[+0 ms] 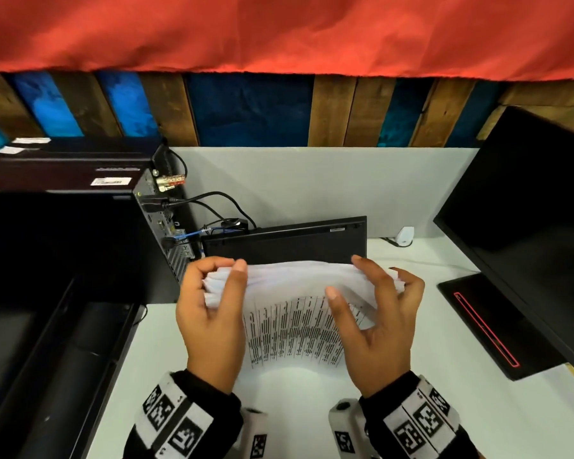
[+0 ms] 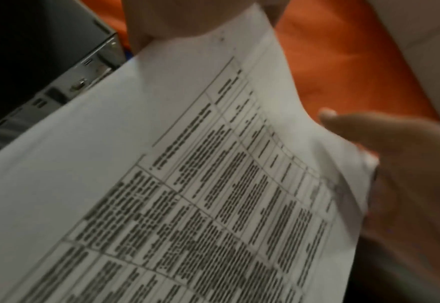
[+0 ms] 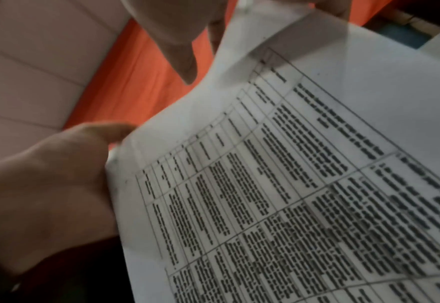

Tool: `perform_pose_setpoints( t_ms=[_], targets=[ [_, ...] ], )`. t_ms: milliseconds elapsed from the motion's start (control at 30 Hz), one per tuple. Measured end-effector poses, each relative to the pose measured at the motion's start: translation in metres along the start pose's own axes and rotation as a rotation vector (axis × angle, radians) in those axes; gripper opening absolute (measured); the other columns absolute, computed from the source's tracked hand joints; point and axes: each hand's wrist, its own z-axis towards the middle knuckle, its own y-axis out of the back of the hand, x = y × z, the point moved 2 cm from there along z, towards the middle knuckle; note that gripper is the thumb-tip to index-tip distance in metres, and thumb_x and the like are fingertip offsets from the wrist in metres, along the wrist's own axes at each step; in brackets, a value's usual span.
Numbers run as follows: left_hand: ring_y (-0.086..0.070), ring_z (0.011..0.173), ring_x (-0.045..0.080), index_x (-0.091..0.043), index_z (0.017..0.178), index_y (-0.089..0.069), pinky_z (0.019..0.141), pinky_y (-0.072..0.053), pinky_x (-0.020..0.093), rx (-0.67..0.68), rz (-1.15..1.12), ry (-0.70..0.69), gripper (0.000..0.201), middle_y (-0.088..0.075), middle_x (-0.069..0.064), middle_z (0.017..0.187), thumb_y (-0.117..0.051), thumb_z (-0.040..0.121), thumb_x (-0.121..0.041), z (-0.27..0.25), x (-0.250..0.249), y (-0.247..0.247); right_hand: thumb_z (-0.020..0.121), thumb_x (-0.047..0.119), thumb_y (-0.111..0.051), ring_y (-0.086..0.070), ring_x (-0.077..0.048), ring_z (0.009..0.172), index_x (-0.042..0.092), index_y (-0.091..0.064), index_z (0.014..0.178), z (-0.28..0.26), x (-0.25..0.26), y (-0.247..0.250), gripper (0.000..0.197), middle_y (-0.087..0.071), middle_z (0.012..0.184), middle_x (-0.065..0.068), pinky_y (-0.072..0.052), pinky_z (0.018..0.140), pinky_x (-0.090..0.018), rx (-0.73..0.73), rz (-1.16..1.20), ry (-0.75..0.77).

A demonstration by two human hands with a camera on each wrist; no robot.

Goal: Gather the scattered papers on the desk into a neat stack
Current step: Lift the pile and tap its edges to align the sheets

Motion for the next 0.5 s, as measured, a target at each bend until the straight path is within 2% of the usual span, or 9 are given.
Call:
perform_pose_setpoints(
  t_ms=[100, 200, 300, 367, 433, 467, 500],
  targets=[
    [-0.056, 0.076, 0.02, -0.024, 0.083, -0.061, 0.072, -0.046, 0.036, -0.033, -0.043, 0.061, 0.018, -0.061, 0.0, 0.081, -0.062, 0.076, -0.041, 0.005, 0.003, 0.001, 0.079, 0.047, -0.062, -0.045, 0.009, 0.108, 0.028, -0.053, 0.115, 0.003, 0.0, 0.002, 0.042, -0.038, 0.112, 0.005, -0.038, 0.087, -0.003, -0.037, 0.071, -0.059],
    [-0.055, 0.071, 0.013, -0.023, 0.078, -0.061, 0.066, -0.046, 0.024, 0.005, -0.01, 0.022, 0.019, -0.06, -0.003, 0.077, -0.063, 0.076, -0.041, 0.002, -0.001, -0.003, 0.08, 0.039, -0.063, -0.046, 0.008, 0.108, 0.015, -0.054, 0.112, 0.004, 0.006, 0.0, 0.041, -0.041, 0.112, 0.0, -0.038, 0.087, -0.004, -0.024, 0.098, 0.004],
    [-0.059, 0.073, 0.022, -0.024, 0.077, -0.062, 0.07, -0.048, 0.03, -0.05, -0.049, 0.093, 0.009, -0.065, 0.007, 0.079, -0.063, 0.075, -0.032, 0.005, 0.004, -0.001, 0.08, 0.044, -0.061, -0.048, 0.004, 0.102, 0.022, -0.046, 0.104, 0.006, 0.004, 0.002, 0.036, -0.043, 0.108, 0.0, -0.044, 0.083, -0.014, -0.066, 0.113, -0.081],
    [-0.064, 0.077, 0.02, -0.019, 0.082, -0.062, 0.072, -0.051, 0.029, -0.019, -0.023, 0.049, 0.007, -0.069, 0.009, 0.084, -0.059, 0.08, -0.024, 0.005, 0.0, -0.003, 0.08, 0.045, -0.06, -0.051, -0.005, 0.097, 0.023, -0.042, 0.102, 0.007, 0.005, 0.002, 0.037, -0.045, 0.105, -0.002, -0.045, 0.079, -0.016, -0.071, 0.125, -0.097],
    [-0.063, 0.078, 0.011, -0.017, 0.083, -0.062, 0.073, -0.051, 0.024, 0.009, 0.024, 0.009, 0.008, -0.068, -0.003, 0.083, -0.06, 0.082, -0.025, 0.002, -0.004, -0.005, 0.081, 0.041, -0.06, -0.051, -0.008, 0.097, 0.022, -0.041, 0.102, 0.006, 0.009, 0.002, 0.034, -0.046, 0.103, -0.004, -0.04, 0.081, -0.009, -0.067, 0.134, -0.049],
    [-0.062, 0.078, 0.009, -0.02, 0.081, -0.063, 0.074, -0.051, 0.025, -0.01, 0.022, 0.024, 0.006, -0.067, -0.008, 0.082, -0.061, 0.081, -0.025, 0.002, -0.003, -0.004, 0.082, 0.04, -0.059, -0.051, -0.008, 0.096, 0.023, -0.041, 0.1, 0.005, 0.01, 0.002, 0.031, -0.047, 0.103, -0.005, -0.039, 0.081, -0.008, -0.069, 0.152, -0.052],
    [-0.062, 0.079, 0.011, -0.023, 0.079, -0.063, 0.076, -0.051, 0.03, -0.031, 0.004, 0.056, 0.002, -0.067, -0.008, 0.082, -0.062, 0.08, -0.025, 0.004, 0.0, -0.002, 0.083, 0.042, -0.058, -0.052, -0.009, 0.094, 0.026, -0.041, 0.098, 0.006, 0.01, 0.002, 0.028, -0.048, 0.102, -0.004, -0.042, 0.081, -0.012, -0.077, 0.179, -0.085]
  ],
)
